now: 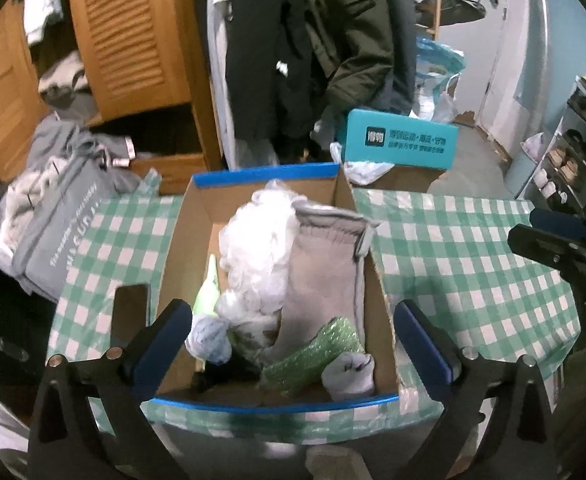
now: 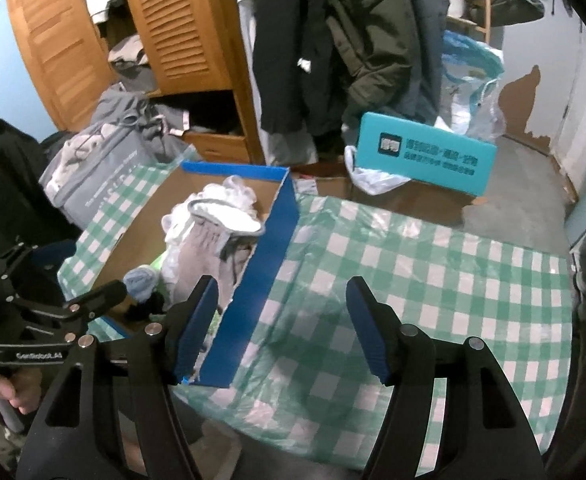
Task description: Organize soft objects
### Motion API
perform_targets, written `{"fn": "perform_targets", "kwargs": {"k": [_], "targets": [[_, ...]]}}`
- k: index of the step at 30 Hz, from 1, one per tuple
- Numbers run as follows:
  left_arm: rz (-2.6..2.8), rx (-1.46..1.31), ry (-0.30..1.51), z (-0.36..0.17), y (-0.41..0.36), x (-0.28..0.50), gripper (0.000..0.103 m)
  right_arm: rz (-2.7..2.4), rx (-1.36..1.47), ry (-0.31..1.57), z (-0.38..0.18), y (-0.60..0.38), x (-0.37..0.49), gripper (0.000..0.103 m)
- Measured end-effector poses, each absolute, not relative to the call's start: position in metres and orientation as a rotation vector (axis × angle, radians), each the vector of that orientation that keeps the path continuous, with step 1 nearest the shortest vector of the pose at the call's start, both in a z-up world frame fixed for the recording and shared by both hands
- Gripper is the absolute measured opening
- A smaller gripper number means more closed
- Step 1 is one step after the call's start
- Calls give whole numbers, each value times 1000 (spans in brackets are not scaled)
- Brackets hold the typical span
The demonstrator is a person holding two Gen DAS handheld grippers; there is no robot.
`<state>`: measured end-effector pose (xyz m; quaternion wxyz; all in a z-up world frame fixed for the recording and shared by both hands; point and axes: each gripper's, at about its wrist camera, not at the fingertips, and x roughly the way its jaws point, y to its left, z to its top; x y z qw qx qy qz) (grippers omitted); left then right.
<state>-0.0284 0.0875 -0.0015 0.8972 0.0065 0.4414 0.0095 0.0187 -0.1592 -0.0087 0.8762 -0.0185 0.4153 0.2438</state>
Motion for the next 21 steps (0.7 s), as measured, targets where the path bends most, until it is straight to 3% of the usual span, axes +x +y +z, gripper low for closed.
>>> {"fn": "perform_targets", "kwargs": {"k": [21], "targets": [[27, 39, 946, -4, 59, -20, 102, 447, -19, 836, -16, -197, 20, 66]]}}
